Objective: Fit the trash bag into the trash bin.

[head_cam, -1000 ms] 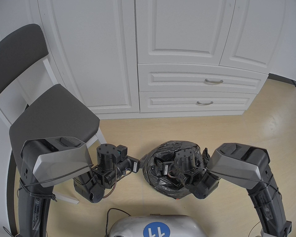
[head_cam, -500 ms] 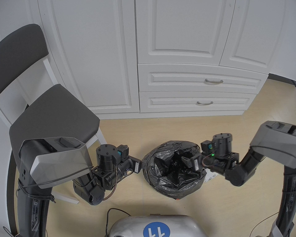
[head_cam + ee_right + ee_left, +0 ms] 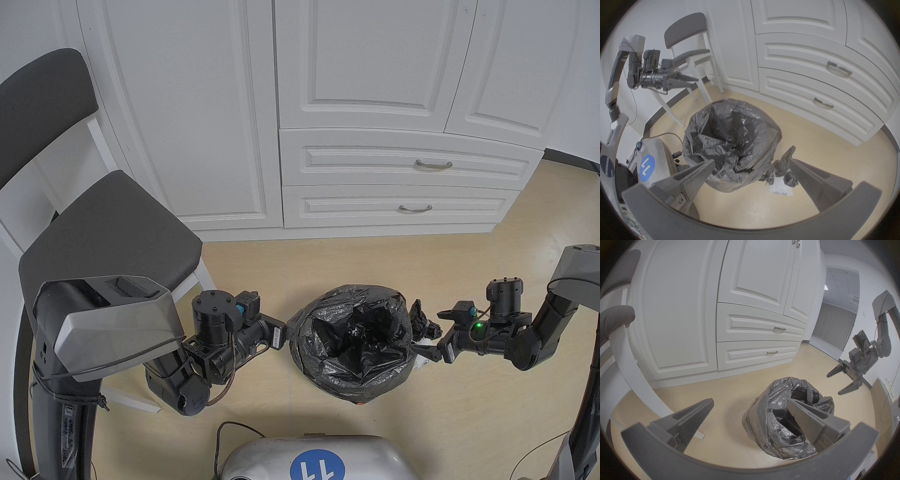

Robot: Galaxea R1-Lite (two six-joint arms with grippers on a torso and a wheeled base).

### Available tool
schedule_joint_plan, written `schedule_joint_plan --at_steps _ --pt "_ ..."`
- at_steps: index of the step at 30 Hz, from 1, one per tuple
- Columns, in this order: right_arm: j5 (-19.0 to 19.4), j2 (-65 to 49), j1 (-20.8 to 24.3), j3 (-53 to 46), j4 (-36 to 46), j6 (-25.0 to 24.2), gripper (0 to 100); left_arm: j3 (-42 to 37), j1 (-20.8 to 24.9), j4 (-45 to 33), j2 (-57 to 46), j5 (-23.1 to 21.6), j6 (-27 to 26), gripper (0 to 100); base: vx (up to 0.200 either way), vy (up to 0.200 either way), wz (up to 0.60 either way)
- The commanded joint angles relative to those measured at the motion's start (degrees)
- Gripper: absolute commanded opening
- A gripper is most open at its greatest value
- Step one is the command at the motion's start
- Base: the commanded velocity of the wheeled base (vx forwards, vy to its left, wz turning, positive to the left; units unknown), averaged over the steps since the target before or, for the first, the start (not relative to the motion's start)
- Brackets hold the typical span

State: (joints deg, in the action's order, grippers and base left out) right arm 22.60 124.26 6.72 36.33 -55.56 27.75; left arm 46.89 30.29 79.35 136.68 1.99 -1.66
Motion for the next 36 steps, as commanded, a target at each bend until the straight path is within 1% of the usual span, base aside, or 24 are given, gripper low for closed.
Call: schedule_joint_plan --at_steps 1,14,24,30,33,36 --pt "0.1 4.0 -1.4 0.2 0.0 1.2 100 0.2 -0.1 0.0 0.0 0.0 0.0 100 0.0 0.0 0.0" --pt "0.2 6.5 -1.8 0.6 0.1 2.8 100 0.2 -0.1 0.0 0.1 0.0 -0.1 100 0.0 0.0 0.0" --pt "0.2 11.2 -3.0 4.1 0.3 3.0 100 0.3 -0.1 0.0 0.2 0.0 -0.1 100 0.0 0.0 0.0" --pt "-0.1 14.8 -2.9 8.0 0.2 1.9 100 0.4 -0.1 0.0 0.3 0.0 -0.1 100 0.0 0.0 0.0" --pt "-0.2 16.2 -2.6 9.4 -0.2 -0.1 100 0.5 -0.1 0.0 0.3 0.0 -0.1 100 0.0 0.0 0.0" --pt "-0.9 18.1 -2.1 11.4 -0.6 -3.3 100 0.5 -0.1 0.0 0.4 0.0 -0.1 100 0.0 0.0 0.0"
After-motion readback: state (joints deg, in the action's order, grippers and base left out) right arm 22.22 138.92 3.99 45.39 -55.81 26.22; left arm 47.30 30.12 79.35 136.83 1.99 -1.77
